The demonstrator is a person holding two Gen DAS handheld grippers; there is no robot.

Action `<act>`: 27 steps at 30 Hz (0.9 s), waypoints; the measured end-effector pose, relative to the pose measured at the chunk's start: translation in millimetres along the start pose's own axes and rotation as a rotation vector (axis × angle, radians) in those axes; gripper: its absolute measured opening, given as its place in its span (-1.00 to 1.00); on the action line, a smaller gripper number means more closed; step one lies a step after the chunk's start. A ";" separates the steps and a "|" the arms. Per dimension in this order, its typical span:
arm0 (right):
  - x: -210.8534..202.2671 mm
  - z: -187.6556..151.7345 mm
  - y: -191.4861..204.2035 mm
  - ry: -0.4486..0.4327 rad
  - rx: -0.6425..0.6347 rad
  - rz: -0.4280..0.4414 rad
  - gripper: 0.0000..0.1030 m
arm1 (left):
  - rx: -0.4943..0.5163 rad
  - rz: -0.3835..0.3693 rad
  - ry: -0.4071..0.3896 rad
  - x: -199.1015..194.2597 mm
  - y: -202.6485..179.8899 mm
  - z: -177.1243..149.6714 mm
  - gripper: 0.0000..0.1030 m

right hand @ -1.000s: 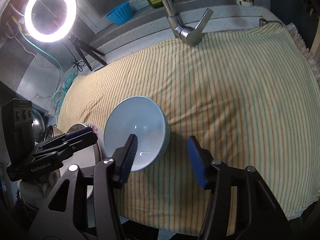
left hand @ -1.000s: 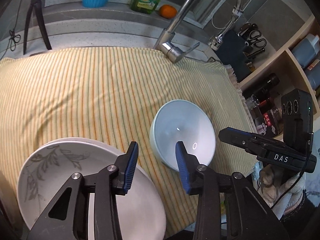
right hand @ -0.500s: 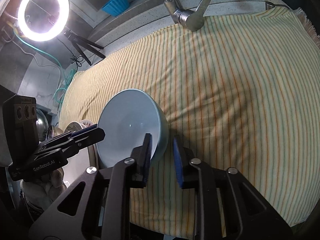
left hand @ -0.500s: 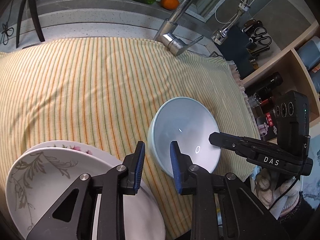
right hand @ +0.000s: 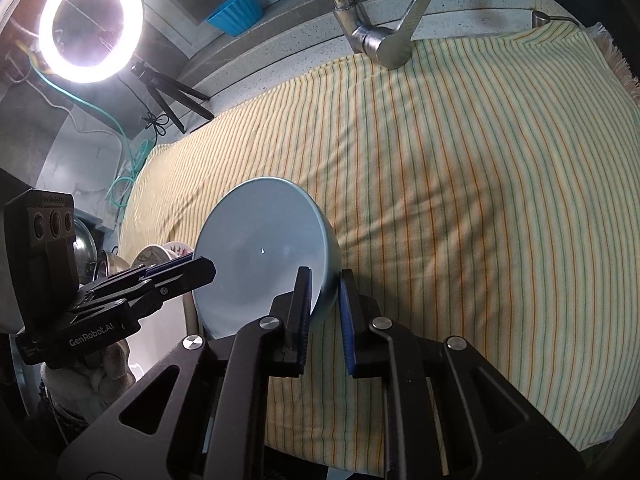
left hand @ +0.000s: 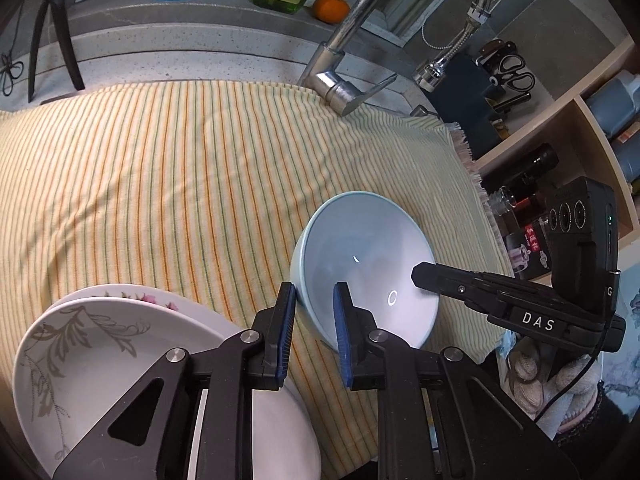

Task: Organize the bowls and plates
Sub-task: 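Grasp the rim of the pale white bowl with both tools, then lift the pale white bowl and carry it over the steel bowl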

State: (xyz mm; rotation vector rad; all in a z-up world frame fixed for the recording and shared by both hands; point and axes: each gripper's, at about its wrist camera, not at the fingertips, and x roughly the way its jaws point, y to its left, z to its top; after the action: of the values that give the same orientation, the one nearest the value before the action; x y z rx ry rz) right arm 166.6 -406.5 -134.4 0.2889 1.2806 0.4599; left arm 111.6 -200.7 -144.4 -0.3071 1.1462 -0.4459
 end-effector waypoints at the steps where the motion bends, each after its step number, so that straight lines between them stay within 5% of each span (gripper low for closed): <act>1: -2.3 0.9 1.6 -0.004 -0.001 0.003 -0.73 | 0.001 -0.001 -0.008 -3.8 -0.6 0.2 -0.68; 13: -25.8 7.9 50.2 -0.052 -0.077 0.034 -0.73 | -0.023 0.003 -0.100 -58.1 10.1 -2.4 -0.68; 27: -8.4 3.9 141.5 -0.037 -0.202 0.113 -0.73 | -0.116 0.052 -0.194 -131.6 68.6 -31.0 -0.68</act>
State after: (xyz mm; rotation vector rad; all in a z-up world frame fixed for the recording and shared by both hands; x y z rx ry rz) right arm 144.7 -286.6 -62.0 0.1989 1.1756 0.6724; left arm 50.8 -76.7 -81.8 -0.4114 0.9897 -0.2978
